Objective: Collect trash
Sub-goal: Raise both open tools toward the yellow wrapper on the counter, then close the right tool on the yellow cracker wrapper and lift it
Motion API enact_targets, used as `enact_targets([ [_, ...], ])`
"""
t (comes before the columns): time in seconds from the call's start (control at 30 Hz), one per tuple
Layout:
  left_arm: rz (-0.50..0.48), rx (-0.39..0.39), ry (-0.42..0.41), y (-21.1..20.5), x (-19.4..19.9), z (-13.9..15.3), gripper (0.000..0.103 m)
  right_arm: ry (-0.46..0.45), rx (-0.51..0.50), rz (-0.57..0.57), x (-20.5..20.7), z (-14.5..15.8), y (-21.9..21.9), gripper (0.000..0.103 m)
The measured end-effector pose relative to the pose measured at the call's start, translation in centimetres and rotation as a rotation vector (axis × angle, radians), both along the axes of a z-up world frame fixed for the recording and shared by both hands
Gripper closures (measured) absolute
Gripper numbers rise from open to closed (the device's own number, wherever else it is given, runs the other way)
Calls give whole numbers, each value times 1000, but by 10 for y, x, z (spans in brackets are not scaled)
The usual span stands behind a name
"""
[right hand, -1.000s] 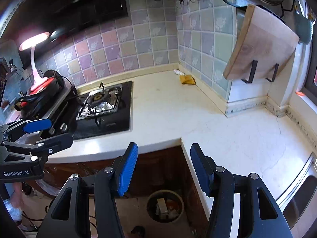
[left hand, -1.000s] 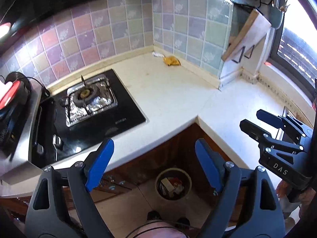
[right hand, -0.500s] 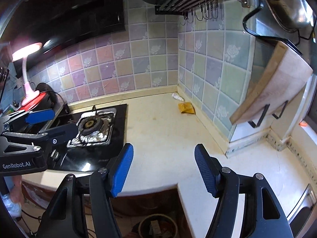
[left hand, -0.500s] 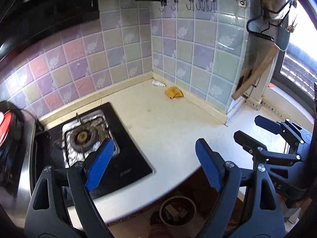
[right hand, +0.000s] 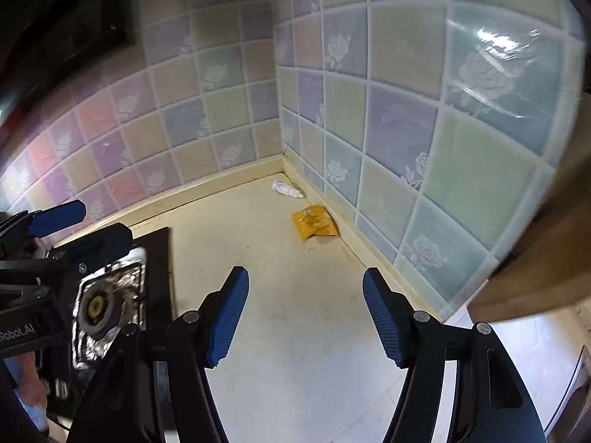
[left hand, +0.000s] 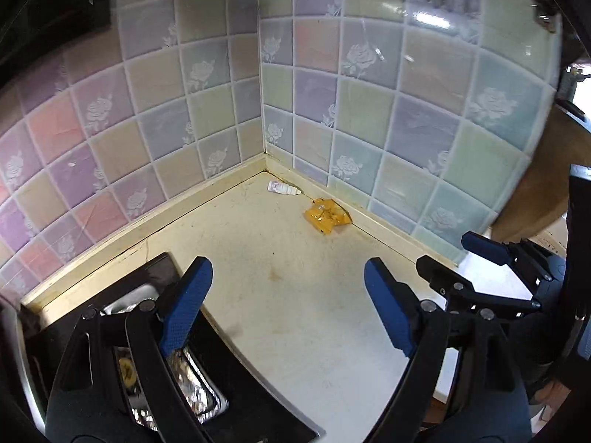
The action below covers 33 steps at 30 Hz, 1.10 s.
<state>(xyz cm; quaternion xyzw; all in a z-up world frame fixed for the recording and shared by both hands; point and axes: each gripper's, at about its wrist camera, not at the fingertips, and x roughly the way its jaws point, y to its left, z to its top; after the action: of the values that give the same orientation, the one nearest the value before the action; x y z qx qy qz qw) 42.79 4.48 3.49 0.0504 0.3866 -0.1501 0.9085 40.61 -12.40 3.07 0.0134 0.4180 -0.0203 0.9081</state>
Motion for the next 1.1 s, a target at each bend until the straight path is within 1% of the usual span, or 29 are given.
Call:
enact_targets([
  [0.13, -15, 11, 31, -6, 54, -33, 20, 42, 1, -45, 44, -27, -4, 38],
  [0.23, -26, 15, 59, -13, 80, -58, 20, 60, 12, -70, 72, -48, -9, 38],
  [0.37, -35, 23, 94, -22, 110, -88, 20, 80, 14, -98, 106, -75, -16, 38],
  [0.43, -37, 24, 111, -26, 121, -100, 20, 78, 16, -105, 118, -87, -20, 38],
  [0.57, -18, 29, 136, -29, 141, -120, 20, 107, 5, -106, 148, -117, -26, 38],
  [0.73, 15, 18, 171, -21, 164, -137, 20, 147, 42, -92, 188, -150, -32, 38],
  [0.83, 34, 29, 176, -19, 177, -144, 20, 166, 24, -72, 210, -168, -32, 38],
  [1.1, 68, 26, 207, -16, 206, -159, 20, 234, -6, -28, 261, -217, -23, 38],
])
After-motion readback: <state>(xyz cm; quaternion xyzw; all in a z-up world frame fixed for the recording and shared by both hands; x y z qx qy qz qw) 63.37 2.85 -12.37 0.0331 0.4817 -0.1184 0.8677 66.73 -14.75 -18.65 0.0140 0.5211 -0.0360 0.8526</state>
